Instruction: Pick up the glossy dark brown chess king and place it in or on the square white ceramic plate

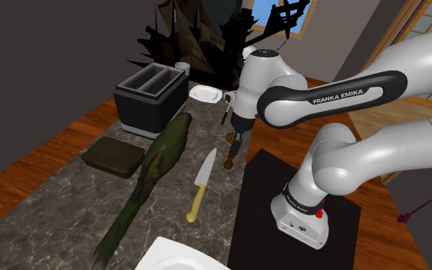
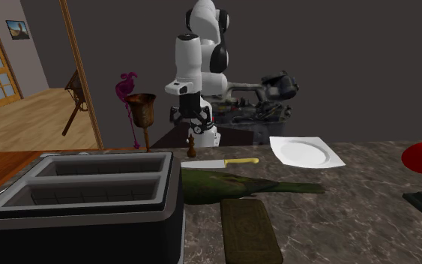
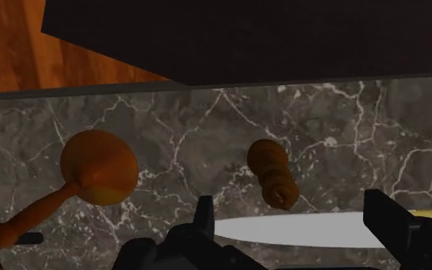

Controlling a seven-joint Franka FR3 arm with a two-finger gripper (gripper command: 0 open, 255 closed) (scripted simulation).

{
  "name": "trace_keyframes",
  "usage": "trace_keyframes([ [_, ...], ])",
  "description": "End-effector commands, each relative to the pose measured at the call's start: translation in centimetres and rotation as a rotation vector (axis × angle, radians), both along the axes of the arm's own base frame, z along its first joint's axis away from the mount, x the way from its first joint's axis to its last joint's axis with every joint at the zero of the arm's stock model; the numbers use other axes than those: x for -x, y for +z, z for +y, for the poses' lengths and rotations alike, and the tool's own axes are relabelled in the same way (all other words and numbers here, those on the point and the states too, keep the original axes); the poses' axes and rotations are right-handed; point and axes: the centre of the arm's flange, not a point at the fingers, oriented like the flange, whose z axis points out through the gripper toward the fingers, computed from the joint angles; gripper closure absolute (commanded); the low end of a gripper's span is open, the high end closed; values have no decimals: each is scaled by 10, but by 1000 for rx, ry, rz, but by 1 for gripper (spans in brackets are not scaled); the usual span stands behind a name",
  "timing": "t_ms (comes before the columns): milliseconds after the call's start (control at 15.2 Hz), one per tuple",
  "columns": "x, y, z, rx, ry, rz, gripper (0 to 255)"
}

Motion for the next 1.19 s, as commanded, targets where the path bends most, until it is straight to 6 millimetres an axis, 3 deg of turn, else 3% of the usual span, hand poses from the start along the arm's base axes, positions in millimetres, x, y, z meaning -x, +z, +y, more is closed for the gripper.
trace_keyframes([
  [0, 2, -12, -1, -1, 4, -6, 0],
  [330, 1, -36, -1, -1, 4, -6, 0],
  [792, 1, -36, -1, -1, 4, -6, 0],
  [858, 1, -36, -1, -1, 4, -6, 255],
  [1122, 1, -36, -1, -1, 4, -6, 255],
])
